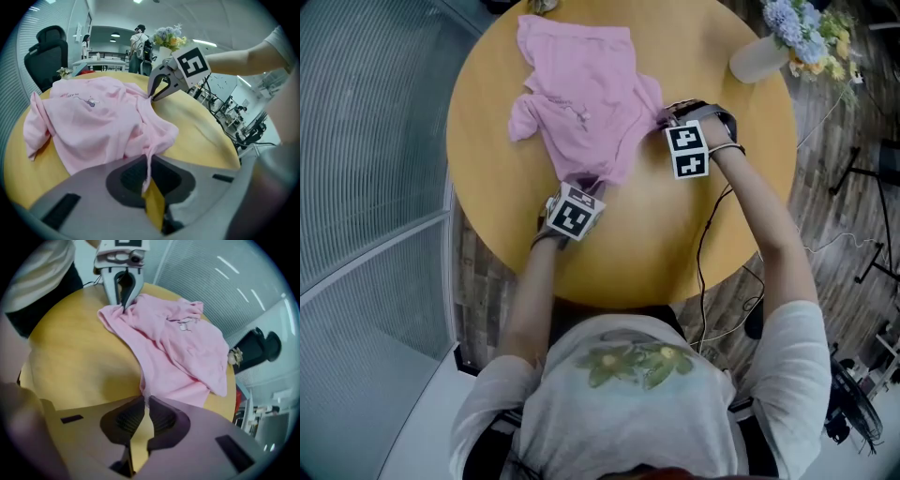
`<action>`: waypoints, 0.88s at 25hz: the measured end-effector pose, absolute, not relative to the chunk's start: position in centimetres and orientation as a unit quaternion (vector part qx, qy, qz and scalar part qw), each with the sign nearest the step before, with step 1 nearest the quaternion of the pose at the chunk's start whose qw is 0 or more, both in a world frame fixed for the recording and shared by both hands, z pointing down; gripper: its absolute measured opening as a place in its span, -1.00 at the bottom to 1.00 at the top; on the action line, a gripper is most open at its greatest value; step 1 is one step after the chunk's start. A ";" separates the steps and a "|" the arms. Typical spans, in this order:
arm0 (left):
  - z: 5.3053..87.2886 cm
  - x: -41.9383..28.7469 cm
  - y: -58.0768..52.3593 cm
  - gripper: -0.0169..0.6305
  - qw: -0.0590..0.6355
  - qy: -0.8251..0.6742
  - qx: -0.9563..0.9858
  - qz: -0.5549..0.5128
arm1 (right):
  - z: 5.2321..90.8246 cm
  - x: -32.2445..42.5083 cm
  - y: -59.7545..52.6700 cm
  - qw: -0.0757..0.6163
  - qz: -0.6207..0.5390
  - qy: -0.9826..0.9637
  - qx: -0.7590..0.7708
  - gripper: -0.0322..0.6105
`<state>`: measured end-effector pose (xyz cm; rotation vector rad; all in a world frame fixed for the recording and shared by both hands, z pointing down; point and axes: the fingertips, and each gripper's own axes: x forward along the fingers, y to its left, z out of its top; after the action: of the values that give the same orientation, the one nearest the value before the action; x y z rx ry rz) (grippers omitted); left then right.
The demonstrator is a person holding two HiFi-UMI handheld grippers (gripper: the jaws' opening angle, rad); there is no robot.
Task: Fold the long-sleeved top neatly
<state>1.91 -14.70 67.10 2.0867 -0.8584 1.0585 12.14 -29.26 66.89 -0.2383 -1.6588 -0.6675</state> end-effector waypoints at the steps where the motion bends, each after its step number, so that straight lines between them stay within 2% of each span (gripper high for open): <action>1: 67.0 1.7 -14.6 -0.85 0.306 -0.322 0.796 0.411 | 66.3 12.0 -29.2 0.610 -0.269 -0.742 -0.073 -0.76; 6: 63.6 -1.5 -16.3 -0.85 0.230 -0.376 0.804 0.399 | 59.8 10.7 -29.0 0.508 -0.163 -0.841 0.093 -0.76; 16: 45.2 -8.0 -22.9 -0.85 0.092 -0.511 0.820 0.240 | 44.7 10.6 -28.0 0.304 -0.042 -0.892 0.332 -0.77; 22: 34.5 -7.9 -23.6 -0.85 0.002 -0.509 0.841 0.181 | 35.4 10.7 -27.7 0.224 -0.044 -0.872 0.433 -0.78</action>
<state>-7.94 -23.60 34.50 2.6409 -1.5970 0.5696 10.75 -27.68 35.45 1.1947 -2.4070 -0.1220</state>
